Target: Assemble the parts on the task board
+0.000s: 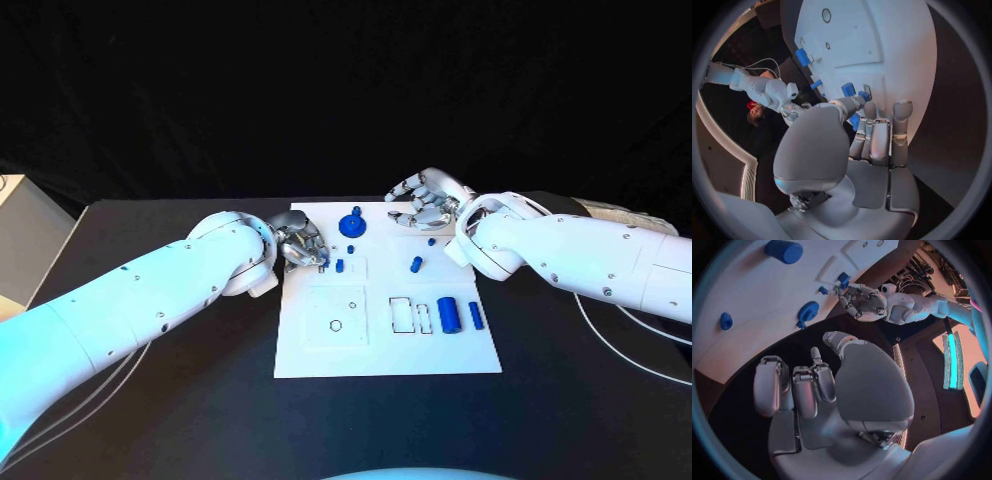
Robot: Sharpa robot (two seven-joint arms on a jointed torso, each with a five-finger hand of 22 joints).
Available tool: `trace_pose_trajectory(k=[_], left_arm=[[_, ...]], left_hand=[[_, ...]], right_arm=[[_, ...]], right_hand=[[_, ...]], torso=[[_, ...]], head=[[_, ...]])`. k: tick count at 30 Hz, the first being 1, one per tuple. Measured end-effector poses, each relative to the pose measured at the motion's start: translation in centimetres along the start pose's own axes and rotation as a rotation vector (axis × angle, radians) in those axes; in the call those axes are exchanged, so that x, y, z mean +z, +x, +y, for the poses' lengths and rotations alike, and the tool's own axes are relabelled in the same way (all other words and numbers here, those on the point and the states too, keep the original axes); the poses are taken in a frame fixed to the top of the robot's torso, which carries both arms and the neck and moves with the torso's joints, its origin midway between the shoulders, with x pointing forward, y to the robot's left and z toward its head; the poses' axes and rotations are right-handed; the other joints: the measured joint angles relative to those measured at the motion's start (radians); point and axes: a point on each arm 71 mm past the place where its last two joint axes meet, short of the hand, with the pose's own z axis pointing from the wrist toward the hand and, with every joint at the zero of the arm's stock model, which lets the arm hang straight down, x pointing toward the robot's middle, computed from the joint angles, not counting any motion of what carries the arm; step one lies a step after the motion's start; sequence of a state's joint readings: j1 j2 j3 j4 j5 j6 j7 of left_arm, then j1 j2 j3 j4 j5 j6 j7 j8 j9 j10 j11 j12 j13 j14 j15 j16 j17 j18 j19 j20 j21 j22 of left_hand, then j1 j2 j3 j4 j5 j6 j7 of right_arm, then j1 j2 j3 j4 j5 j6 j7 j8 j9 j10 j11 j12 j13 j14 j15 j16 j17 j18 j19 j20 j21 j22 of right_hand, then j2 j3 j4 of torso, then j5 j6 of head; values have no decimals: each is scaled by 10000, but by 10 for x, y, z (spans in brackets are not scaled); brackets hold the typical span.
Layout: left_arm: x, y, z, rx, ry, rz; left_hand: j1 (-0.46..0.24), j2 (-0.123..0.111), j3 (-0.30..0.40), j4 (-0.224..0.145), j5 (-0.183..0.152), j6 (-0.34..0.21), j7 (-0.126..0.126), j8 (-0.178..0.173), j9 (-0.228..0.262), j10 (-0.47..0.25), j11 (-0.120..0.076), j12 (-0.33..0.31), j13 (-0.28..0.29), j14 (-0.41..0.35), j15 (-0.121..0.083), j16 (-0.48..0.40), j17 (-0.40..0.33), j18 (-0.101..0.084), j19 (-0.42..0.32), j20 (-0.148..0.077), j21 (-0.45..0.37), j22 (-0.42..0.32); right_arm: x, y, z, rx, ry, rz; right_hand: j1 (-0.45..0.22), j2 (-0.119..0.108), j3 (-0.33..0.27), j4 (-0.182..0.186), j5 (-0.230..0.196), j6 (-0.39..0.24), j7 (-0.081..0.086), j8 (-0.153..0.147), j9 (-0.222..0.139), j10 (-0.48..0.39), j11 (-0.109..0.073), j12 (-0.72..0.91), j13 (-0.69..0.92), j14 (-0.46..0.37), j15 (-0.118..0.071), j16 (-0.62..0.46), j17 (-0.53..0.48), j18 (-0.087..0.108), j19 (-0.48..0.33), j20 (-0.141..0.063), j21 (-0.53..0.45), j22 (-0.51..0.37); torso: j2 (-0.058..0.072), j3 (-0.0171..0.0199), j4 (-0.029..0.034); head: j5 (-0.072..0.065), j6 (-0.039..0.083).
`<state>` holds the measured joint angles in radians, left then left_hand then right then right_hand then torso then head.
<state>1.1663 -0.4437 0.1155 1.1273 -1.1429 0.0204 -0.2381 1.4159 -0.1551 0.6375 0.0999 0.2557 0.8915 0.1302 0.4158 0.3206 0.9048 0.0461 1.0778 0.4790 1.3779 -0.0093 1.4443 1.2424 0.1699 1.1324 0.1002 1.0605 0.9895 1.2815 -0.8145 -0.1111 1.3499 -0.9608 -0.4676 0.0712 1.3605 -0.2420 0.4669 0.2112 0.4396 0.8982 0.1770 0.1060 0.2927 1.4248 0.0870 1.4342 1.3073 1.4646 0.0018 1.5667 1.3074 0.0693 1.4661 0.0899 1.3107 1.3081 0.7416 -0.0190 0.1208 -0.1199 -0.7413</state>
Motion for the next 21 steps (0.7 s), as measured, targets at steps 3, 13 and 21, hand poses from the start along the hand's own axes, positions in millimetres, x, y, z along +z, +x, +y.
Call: trace_pose_trajectory(k=[3,13,21], left_arm=[[-2,-3,1,-293,128,-255],[-10,-5,7,-874,262,-631],[-18,-6,9,-1046,362,-683]], left_hand=[[-116,-10,29,-54,0,333,-94,367,1,34,-34,55,24,50,-50,43,41,0,-25,-46,73,48],[-276,-143,0,-106,0,401,-162,817,1,108,-107,105,66,121,-121,115,192,-97,58,-129,200,202],[-431,-116,-116,-161,0,344,-225,1073,2,177,-177,172,106,160,-159,162,280,-95,94,-163,239,287]], right_arm=[[0,0,0,1,-1,1],[0,0,-1,-1,8,-2],[-1,-1,-1,-6,24,-14]], right_hand=[[0,0,0,0,0,0,0,0,0,0,0,0,0,0,0,0,0,0,0,0,0,0],[0,0,0,0,0,0,0,0,0,0,0,0,0,0,0,0,0,0,0,0,0,-1],[0,0,0,0,0,0,-1,0,0,0,0,0,0,0,0,0,0,0,0,0,0,-2]], torso=[[0,3,-1],[4,11,-6],[4,11,-4]], head=[[4,2],[6,-12],[18,-19]])
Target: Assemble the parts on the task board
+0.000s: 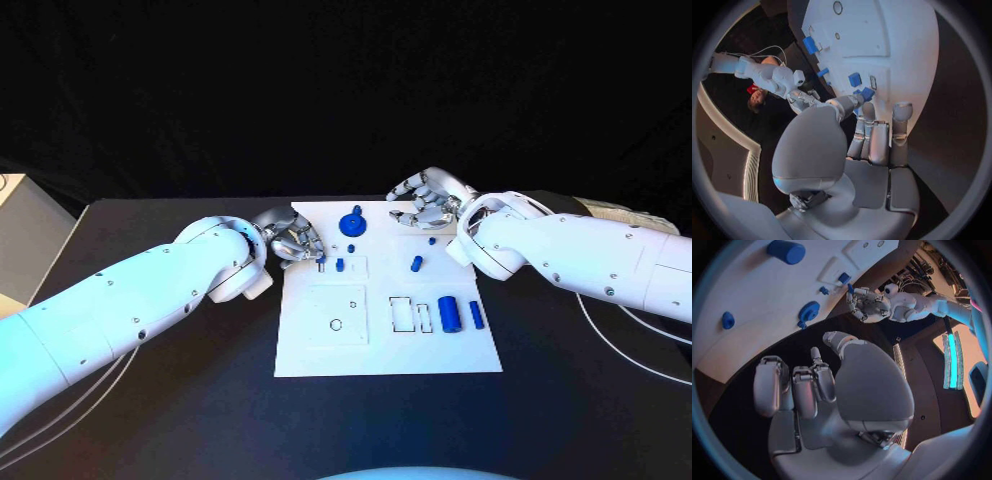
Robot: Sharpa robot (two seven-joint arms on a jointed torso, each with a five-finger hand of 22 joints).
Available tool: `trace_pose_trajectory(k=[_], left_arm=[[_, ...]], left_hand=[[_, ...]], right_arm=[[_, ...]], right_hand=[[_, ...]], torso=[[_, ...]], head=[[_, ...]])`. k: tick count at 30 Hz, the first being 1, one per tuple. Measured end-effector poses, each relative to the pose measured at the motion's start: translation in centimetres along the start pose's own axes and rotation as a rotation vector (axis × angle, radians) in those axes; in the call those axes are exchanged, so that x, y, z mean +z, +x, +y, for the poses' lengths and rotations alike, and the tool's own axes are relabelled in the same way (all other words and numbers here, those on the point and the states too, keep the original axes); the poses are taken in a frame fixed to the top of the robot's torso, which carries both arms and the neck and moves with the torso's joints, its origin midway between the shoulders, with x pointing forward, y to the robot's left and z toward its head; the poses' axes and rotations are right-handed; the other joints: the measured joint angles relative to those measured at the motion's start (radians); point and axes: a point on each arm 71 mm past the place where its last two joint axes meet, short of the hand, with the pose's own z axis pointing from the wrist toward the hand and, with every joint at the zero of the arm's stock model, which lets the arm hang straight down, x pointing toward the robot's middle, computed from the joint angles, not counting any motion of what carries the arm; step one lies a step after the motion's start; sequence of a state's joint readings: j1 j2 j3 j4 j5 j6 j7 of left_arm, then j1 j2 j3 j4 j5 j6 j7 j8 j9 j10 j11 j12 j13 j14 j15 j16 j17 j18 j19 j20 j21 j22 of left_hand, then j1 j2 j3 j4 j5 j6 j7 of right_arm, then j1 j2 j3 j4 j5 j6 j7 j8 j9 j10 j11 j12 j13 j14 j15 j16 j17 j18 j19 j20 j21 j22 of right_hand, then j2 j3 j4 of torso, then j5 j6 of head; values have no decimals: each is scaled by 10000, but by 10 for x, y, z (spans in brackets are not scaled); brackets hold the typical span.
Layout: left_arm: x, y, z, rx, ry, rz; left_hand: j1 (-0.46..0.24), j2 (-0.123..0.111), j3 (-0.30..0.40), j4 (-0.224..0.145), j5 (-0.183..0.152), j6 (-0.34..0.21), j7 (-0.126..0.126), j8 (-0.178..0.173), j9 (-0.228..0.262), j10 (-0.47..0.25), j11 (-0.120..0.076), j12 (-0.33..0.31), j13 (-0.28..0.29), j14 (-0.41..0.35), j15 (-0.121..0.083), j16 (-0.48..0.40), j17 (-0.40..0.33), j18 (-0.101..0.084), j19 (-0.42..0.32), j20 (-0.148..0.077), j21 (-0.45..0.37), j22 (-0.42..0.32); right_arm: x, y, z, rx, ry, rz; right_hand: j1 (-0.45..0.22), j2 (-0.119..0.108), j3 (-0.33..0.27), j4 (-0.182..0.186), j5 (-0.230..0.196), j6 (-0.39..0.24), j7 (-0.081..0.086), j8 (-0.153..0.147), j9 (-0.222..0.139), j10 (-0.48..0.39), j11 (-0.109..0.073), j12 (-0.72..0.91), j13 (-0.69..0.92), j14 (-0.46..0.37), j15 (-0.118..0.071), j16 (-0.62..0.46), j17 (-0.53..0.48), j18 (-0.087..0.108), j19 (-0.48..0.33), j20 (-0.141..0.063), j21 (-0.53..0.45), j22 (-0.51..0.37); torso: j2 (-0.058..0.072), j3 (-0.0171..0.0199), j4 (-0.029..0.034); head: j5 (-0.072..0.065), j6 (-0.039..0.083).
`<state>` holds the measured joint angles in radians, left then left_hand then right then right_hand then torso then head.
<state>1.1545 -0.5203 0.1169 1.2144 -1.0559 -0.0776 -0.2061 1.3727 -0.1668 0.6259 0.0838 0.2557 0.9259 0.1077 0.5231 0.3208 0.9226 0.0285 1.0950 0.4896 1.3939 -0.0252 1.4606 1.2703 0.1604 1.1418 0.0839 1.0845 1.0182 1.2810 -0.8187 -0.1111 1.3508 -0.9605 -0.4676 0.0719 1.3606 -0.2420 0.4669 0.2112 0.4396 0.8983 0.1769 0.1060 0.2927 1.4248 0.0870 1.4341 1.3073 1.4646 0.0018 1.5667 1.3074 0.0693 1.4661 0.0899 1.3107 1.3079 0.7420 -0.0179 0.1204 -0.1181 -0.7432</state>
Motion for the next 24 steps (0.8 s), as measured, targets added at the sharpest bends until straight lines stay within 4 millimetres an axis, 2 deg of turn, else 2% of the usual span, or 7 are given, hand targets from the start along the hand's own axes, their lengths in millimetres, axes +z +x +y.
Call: trace_pose_trajectory(k=[13,16,19,20,21,23,24], left_arm=[[-14,4,12,-135,311,-306],[-16,4,14,-118,612,-580],[-18,5,16,-41,1034,-865],[-19,5,16,-3,1173,-948],[-19,5,16,65,1376,-1057],[-20,5,16,188,1689,-1213],[-21,5,16,257,1837,-1284]], left_hand=[[-1,0,-26,-26,-3,-53,-46,50,0,107,-33,68,72,106,-32,97,204,3,163,-15,186,201],[-28,27,-42,-42,-50,-55,-45,51,0,185,-32,105,130,145,-32,140,240,-149,183,-35,260,245],[-50,49,-80,-27,-80,-90,-79,55,0,202,-48,125,164,178,-33,146,244,-149,200,-52,260,271],[-53,51,-81,-26,-207,-113,-102,61,0,202,-48,125,159,178,-33,146,245,-149,200,-52,260,271],[-53,52,-86,-21,-377,-173,-116,428,0,203,-48,125,140,178,-33,146,244,-148,200,-52,260,271],[-46,59,-106,6,-1112,-295,-99,823,0,203,-49,125,113,178,-33,146,191,-149,200,-52,254,228],[-2,103,-79,34,-1444,-325,-95,899,0,203,-49,125,114,178,-33,146,161,-149,199,-52,217,202]], right_arm=[[-1,-1,-1,-6,22,-14],[-1,-1,-2,-7,26,-18],[-1,-2,-2,-8,28,-20],[-1,-2,-2,-8,29,-21],[-1,-2,-2,-9,29,-22],[-2,-2,-2,-9,29,-23],[-2,-2,-2,-8,28,-23]], right_hand=[[0,0,0,0,0,0,0,0,0,0,0,0,0,0,0,0,0,0,0,0,0,-2],[0,0,0,0,0,0,0,0,0,0,0,0,0,0,0,0,0,0,0,0,0,-2],[0,0,0,0,0,0,0,0,0,0,0,0,0,0,0,0,0,0,0,0,0,-3],[0,0,0,0,0,0,0,0,0,0,0,0,0,0,0,0,0,0,0,0,0,-3],[0,0,0,0,0,0,0,0,0,0,0,0,0,0,0,0,0,0,0,0,0,-3],[0,0,0,0,0,0,0,0,0,0,0,0,0,0,0,0,0,0,0,0,0,-3],[0,0,0,0,0,0,0,0,0,0,0,0,0,0,0,0,0,0,0,0,0,-4]], torso=[[-11,-6,10],[-11,-6,10],[-10,-6,7],[-9,-7,6],[-7,-9,5],[-4,-10,4],[0,-10,0]], head=[[-31,-34],[-31,-34],[-31,-27],[-31,-25],[-31,-23],[-29,-19],[-28,-17]])
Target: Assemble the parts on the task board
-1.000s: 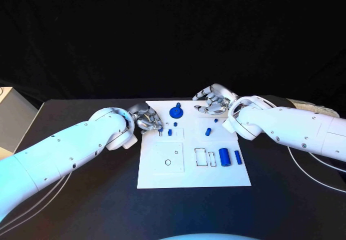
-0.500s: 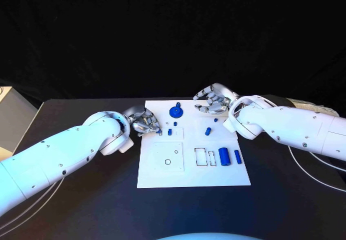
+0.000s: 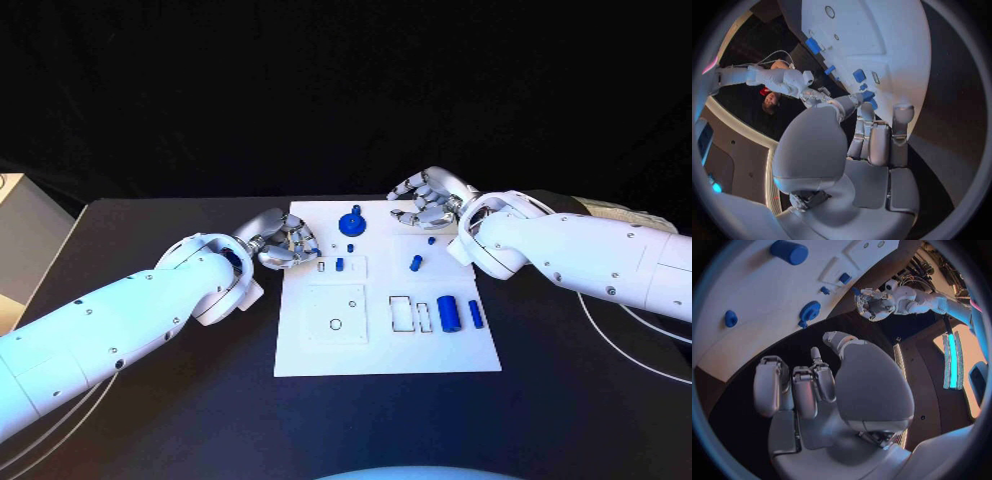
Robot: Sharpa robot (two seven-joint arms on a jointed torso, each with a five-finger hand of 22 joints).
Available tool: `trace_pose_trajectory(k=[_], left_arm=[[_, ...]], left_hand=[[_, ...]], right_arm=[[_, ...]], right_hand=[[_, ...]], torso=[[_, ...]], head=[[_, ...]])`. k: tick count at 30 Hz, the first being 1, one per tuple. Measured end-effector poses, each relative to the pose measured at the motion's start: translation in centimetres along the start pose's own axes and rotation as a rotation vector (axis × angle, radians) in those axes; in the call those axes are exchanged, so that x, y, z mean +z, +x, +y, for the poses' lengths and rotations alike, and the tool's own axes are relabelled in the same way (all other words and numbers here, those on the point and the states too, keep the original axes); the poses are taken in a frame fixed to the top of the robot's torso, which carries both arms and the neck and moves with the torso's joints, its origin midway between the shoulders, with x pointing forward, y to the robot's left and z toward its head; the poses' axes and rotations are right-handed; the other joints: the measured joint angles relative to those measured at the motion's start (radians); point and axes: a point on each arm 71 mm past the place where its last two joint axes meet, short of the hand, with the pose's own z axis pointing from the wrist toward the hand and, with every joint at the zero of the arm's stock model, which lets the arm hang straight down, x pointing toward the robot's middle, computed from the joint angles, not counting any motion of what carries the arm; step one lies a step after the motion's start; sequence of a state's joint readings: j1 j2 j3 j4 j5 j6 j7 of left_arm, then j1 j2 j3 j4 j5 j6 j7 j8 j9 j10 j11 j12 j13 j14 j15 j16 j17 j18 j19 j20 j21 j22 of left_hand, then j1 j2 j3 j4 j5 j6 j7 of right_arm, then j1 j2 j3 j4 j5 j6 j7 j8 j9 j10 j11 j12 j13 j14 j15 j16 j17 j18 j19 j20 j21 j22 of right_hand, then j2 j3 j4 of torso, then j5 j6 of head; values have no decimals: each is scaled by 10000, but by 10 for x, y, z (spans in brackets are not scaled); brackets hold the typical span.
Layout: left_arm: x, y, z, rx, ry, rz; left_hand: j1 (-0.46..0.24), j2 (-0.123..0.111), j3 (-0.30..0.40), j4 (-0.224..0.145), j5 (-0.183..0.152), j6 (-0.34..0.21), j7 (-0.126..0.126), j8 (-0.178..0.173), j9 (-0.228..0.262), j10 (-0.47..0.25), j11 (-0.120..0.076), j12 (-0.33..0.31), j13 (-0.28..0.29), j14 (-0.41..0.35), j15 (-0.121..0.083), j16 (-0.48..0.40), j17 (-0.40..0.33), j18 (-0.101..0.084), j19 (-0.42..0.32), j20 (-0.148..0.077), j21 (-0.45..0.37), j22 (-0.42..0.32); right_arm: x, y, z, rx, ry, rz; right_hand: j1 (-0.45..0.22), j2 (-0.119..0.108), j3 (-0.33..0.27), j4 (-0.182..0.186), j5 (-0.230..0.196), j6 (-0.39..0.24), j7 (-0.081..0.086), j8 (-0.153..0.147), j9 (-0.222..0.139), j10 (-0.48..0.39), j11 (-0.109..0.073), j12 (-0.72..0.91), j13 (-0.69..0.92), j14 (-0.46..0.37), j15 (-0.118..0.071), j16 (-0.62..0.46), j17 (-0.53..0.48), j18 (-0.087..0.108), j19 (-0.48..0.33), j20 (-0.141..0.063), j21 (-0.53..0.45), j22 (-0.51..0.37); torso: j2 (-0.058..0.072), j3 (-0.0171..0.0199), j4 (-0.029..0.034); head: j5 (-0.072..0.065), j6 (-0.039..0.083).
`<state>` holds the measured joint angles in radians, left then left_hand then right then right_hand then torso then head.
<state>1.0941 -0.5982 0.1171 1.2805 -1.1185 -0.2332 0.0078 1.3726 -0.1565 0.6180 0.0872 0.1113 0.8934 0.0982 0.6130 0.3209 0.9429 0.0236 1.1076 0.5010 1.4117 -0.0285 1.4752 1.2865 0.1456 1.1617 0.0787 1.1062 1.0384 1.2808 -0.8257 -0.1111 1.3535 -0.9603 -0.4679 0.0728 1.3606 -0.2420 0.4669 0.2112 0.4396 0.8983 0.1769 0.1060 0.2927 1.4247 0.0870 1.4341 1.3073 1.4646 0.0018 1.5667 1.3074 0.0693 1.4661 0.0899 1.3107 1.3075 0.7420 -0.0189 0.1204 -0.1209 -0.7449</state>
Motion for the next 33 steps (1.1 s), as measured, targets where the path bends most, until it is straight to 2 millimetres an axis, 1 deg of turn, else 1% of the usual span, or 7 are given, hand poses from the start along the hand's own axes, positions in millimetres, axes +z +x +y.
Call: trace_pose_trajectory(k=[1,3,5,17,26,28,33], left_arm=[[0,0,0,99,201,-81],[-1,0,1,249,470,-190],[-2,0,2,422,754,-299],[-5,7,7,1150,1596,-489],[-5,9,6,1484,1839,-415],[-5,10,6,1526,1856,-377],[-4,12,5,1560,1844,-198]], left_hand=[[59,59,53,53,-373,-1,0,5,0,0,0,0,3,0,0,0,-30,1,0,0,-4,-23],[98,98,96,96,-536,-2,0,5,0,-5,5,0,9,0,0,0,-67,0,0,0,-39,-55],[126,126,96,96,-553,-2,0,5,0,-43,39,0,10,0,0,0,-82,1,-22,-22,-43,-55],[166,164,127,66,-585,-73,-4,6,0,-68,14,0,10,-22,-21,0,-83,1,-40,-39,-43,-55],[166,163,126,65,-590,-93,-18,30,0,-70,11,0,9,-22,-21,0,-82,2,-39,-38,-43,-55],[166,162,126,65,-591,-94,-18,31,0,-70,11,-1,9,-60,17,0,-107,3,-39,-38,-43,-76],[166,161,143,83,-592,-126,-19,32,0,-70,12,-23,9,-94,-16,0,-176,4,-121,-6,-113,-150]], right_arm=[[0,0,0,0,1,-1],[0,0,0,-2,4,-4],[0,0,0,-2,7,-6],[-1,-1,-1,-6,16,-14],[-1,-1,-1,-5,15,-13],[-1,-1,-1,-5,15,-12],[-1,-1,-1,-4,14,-11]], right_hand=[[0,0,0,0,0,0,0,0,0,0,0,0,0,0,0,0,0,0,0,0,0,0],[0,0,0,0,0,0,0,0,0,0,0,0,0,0,0,0,0,0,0,0,0,0],[0,0,0,0,0,0,0,0,0,0,0,0,0,0,0,0,0,0,0,0,0,-1],[0,0,0,0,0,0,0,0,0,0,0,0,0,0,0,0,0,0,0,0,0,-2],[0,0,0,0,0,0,-1,0,0,0,0,0,0,0,0,0,0,0,0,0,0,0],[0,0,0,0,0,1,-1,0,0,0,0,0,0,0,0,0,0,0,0,0,0,6],[0,0,0,0,0,1,-1,0,0,0,0,0,0,0,0,0,0,0,0,0,0,5]], torso=[[2,0,-3],[5,0,-5],[6,1,-8],[4,4,-8],[4,9,-8],[4,9,-7],[4,8,-6]], head=[[1,1],[1,1],[1,2],[-26,-31],[-34,-41],[-35,-42],[-46,-47]])
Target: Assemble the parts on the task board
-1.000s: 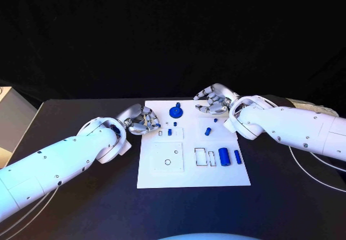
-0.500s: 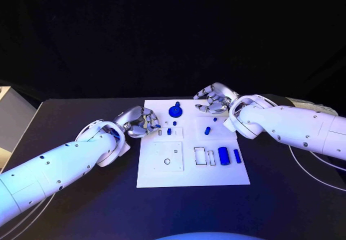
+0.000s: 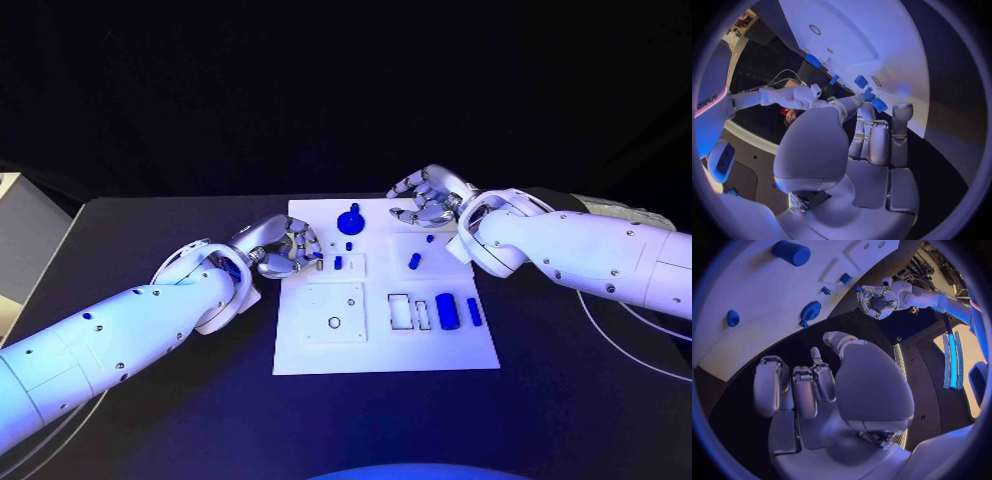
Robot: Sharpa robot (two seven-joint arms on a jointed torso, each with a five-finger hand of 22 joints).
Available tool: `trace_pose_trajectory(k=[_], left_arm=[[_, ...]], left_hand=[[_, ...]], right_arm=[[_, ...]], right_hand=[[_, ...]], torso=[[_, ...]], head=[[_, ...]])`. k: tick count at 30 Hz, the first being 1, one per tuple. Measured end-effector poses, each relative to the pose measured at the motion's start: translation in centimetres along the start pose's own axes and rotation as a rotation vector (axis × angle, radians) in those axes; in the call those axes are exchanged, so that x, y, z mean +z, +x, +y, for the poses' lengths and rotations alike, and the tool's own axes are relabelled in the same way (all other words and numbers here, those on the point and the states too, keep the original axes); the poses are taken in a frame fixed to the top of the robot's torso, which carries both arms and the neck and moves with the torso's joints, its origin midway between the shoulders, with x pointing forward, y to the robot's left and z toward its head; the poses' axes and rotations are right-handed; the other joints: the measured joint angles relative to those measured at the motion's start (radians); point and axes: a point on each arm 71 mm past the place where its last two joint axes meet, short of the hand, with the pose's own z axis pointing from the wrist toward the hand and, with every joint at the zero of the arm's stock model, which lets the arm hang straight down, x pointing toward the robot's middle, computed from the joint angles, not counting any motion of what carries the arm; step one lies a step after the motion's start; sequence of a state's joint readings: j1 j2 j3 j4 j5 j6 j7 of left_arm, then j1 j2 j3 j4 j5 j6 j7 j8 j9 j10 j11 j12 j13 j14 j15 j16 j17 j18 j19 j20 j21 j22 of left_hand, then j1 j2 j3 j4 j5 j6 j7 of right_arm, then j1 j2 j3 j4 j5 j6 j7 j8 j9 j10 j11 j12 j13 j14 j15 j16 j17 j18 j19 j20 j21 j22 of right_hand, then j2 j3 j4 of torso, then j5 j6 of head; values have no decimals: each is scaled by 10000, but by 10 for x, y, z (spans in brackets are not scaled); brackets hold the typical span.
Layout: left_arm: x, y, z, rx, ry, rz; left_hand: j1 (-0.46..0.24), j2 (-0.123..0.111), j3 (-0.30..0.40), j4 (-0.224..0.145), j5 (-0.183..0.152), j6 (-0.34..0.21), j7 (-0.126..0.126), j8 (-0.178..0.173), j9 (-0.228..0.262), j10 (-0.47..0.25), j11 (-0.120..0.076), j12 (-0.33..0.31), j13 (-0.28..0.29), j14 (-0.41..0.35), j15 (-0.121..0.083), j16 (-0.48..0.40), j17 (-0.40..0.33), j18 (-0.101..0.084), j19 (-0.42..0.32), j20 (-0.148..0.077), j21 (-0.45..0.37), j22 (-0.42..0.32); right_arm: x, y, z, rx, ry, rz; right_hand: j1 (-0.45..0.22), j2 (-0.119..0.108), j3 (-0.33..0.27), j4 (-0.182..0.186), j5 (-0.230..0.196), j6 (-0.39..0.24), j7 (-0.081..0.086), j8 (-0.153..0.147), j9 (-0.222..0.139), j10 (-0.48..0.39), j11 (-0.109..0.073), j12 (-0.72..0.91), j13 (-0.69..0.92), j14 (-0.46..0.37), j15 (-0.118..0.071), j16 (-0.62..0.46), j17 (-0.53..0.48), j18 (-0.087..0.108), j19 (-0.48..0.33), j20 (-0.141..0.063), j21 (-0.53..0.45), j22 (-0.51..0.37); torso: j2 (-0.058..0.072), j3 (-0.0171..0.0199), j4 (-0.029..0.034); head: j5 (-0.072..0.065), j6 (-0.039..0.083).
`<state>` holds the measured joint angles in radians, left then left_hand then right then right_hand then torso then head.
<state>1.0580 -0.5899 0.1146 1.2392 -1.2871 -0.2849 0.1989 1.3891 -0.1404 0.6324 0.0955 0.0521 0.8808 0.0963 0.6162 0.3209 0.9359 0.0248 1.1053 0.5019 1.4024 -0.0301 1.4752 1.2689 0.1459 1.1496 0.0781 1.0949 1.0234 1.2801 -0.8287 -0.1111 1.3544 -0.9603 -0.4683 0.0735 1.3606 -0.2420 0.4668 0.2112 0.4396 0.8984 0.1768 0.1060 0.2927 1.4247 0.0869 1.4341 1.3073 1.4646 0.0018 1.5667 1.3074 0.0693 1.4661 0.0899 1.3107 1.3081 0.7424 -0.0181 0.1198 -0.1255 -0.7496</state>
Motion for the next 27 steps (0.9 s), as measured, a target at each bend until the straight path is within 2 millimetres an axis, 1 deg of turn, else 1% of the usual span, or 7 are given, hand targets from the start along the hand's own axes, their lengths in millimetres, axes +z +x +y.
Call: trace_pose_trajectory(k=[7,12,14,18,21,23,27], left_arm=[[0,5,0,-153,-147,627],[0,9,3,-292,-361,1261],[1,9,3,-337,-406,1401],[3,8,4,-415,-457,1609],[6,7,5,-447,-470,1691],[7,7,5,-464,-469,1733],[9,5,6,-465,-462,1768]], left_hand=[[1,0,40,40,-20,-89,52,0,1,-140,74,-18,28,-177,69,-50,-180,-1,-225,22,-235,-196],[134,132,95,96,-40,-240,164,-11,4,-436,122,-39,93,-453,130,-190,-518,-1,-563,69,-549,-474],[172,173,112,113,-54,-285,183,-72,178,-549,137,-39,124,-573,145,-232,-621,0,-681,83,-631,-543],[261,266,326,83,-60,-486,270,-224,985,-883,203,-32,216,-841,232,-289,-909,0,-948,176,-813,-738],[253,329,430,92,-77,-556,305,-280,985,-1026,241,51,256,-934,250,-289,-995,-1,-1033,188,-892,-785],[221,361,535,119,-56,-625,339,-331,985,-1182,256,93,301,-1003,252,-289,-1045,151,-1119,203,-897,-798],[208,375,620,92,-39,-664,340,-355,985,-1301,273,151,354,-1037,287,-289,-1081,157,-1154,238,-897,-795]], right_arm=[[0,0,0,-1,4,-2],[0,0,0,-1,6,-2],[0,0,0,0,7,-2],[0,0,0,0,7,-2],[0,0,0,2,5,-1],[0,0,0,2,4,-1],[0,0,0,3,1,-1]], right_hand=[[0,0,0,0,0,0,0,0,0,0,0,0,0,0,0,0,0,0,0,0,0,-1],[0,0,0,0,0,1,-2,0,0,0,0,0,0,0,0,0,0,0,0,0,0,-2],[0,0,0,0,0,2,-2,0,0,0,0,0,0,0,0,0,0,0,0,0,0,-2],[0,0,0,0,0,3,-4,0,0,0,0,0,0,0,0,0,0,0,0,0,0,-2],[0,0,0,0,0,4,-4,0,0,0,0,0,0,0,0,0,0,0,0,0,0,-3],[0,0,0,0,0,4,-4,0,0,0,0,0,0,0,0,0,0,0,0,0,0,-3],[0,0,0,0,0,5,-5,0,0,0,0,0,0,0,0,0,0,0,0,0,0,-4]], torso=[[2,0,-2],[2,0,-2],[0,0,-1],[-3,0,1],[-3,0,1],[-2,0,0],[-2,1,-1]], head=[[-16,-10],[-24,-14],[-24,-14],[-29,-15],[-30,-13],[-30,-8],[-30,2]])
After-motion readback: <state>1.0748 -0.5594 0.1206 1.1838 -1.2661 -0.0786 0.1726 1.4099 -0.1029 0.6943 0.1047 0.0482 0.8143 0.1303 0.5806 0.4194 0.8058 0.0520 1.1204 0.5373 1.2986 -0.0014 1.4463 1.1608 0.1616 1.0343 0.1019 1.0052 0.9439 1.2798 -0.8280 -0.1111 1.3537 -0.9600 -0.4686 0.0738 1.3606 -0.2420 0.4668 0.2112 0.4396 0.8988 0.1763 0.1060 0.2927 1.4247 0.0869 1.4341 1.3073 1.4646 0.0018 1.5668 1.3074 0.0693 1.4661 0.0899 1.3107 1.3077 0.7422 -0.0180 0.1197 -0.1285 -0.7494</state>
